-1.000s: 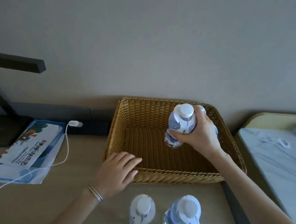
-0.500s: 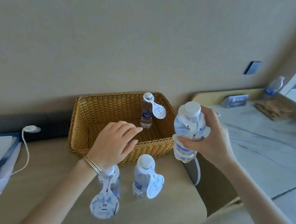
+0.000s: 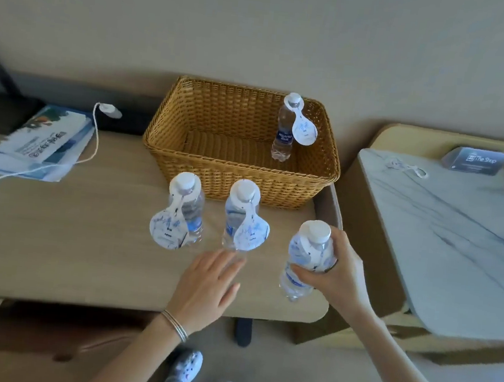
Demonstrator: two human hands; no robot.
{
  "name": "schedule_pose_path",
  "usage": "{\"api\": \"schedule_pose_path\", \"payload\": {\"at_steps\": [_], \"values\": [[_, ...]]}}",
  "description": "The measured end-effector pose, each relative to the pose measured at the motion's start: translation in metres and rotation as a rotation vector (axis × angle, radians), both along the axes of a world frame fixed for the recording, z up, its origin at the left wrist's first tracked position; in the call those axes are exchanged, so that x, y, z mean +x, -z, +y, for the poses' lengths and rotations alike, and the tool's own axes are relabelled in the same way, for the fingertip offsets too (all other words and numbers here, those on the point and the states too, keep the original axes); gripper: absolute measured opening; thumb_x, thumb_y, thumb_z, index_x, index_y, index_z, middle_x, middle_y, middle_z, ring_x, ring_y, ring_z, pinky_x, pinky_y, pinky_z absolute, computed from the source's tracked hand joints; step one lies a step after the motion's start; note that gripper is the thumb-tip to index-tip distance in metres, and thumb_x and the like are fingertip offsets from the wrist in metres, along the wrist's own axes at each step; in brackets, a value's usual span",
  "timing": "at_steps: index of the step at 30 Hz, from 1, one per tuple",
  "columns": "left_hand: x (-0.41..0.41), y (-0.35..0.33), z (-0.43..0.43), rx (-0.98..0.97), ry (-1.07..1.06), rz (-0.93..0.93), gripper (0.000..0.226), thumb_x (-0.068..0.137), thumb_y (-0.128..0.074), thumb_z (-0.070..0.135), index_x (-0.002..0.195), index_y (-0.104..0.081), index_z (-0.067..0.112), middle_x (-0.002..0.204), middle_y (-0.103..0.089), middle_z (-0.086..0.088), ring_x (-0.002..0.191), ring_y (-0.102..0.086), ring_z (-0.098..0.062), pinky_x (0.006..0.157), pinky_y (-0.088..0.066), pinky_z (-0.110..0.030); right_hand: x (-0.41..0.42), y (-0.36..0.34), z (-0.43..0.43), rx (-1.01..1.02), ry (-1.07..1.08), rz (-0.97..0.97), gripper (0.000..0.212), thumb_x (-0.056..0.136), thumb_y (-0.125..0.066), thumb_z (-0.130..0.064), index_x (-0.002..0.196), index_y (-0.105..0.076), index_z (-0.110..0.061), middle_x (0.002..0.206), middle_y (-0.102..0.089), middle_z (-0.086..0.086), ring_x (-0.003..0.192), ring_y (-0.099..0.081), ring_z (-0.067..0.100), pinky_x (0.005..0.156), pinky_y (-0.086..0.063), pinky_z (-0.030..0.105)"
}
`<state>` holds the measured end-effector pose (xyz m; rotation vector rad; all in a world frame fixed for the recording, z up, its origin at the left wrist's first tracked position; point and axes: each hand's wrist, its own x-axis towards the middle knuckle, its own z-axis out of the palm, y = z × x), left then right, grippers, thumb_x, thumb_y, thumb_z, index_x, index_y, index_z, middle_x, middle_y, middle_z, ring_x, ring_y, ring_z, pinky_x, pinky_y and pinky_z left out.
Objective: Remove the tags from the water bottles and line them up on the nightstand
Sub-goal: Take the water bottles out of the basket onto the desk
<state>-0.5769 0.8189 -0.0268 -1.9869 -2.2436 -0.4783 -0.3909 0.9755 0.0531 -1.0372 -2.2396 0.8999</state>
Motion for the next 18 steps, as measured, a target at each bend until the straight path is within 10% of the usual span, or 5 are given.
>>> {"api": "schedule_pose_path", "payload": {"at_steps": [18], "values": [[0.032,0.134,-0.009,-0.371,-0.199,-0.153,0.061,0.089,-0.036,0.054,0.144,-0.033,0.026,0.151,-0.034,-0.009,0.138,-0.031,-0.029,0.104,-0.026,-0.052,-0.024,0.059,0.026,-0.075,-0.044,0.022,0.074,0.058,-0.087,-0.026,0.118,-0.044,-0.024,0.110,-0.054,-0.010,0.103,-0.053,0.011,0.084,-0.047,0.028]]}}
